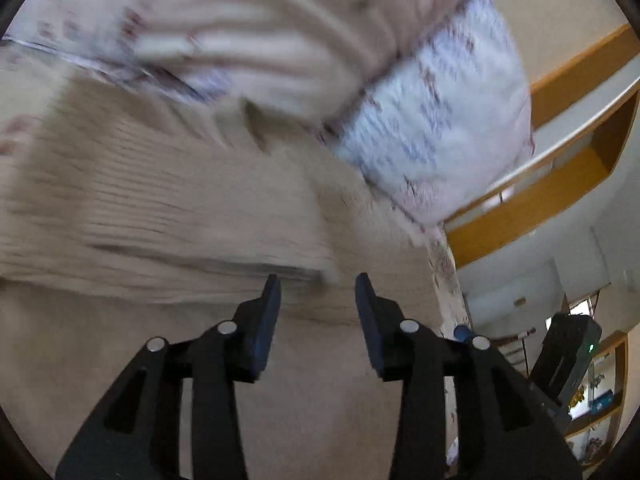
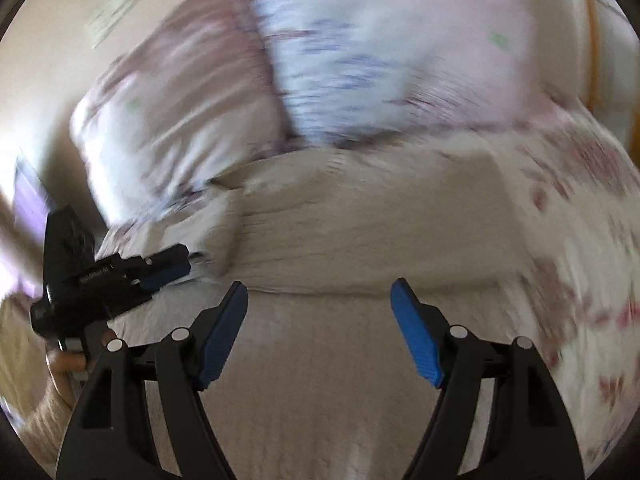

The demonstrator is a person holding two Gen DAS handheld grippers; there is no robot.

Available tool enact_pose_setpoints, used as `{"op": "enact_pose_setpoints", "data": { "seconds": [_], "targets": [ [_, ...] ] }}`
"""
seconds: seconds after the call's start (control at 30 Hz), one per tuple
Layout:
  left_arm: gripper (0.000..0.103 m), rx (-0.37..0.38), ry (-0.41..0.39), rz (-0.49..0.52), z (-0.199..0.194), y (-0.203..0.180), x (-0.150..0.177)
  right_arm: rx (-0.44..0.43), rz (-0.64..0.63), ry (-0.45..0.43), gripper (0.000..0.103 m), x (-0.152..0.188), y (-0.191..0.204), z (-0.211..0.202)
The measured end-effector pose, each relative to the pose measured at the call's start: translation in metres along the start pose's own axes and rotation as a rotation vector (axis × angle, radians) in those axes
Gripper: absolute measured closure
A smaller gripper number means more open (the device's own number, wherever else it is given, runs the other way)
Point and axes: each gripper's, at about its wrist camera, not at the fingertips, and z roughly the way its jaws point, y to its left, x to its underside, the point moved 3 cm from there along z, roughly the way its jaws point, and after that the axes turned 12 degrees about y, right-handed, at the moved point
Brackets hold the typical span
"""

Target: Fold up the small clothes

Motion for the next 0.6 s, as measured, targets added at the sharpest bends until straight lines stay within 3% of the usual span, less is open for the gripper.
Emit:
{"op": "enact_pose_setpoints", "data": {
  "seconds": [0.17,0.27,0.33,0.4,0.6],
  "targets": [
    [0.068,-0.103,-0.083,-0.110,-0.049,0.064,0.002,0.001,-0.396,0.004,0.031,-0.021,0.095,0.031],
    [0.069,-0.115,-0.078,-0.171,-0.058,0.089,0.001,0.026,-0.536,0.049,0.041,-0.029,0.138,0.068],
    [0.071,-0.120,-0.072,-0.192,-0.059,0.100,0.001,0.049,-0.579,0.081,0.049,-0.032,0.154,0.089],
    [0.077,-0.116,-0.066,-0.210,-0.057,0.105,0.002,0.081,-0.600,0.108,0.050,-0.034,0.163,0.111],
    [0.080,-0.095,-0.063,-0.221,-0.059,0.113,0.004,0.128,-0.528,0.159,0.054,-0.041,0.157,0.148]
  ]
}}
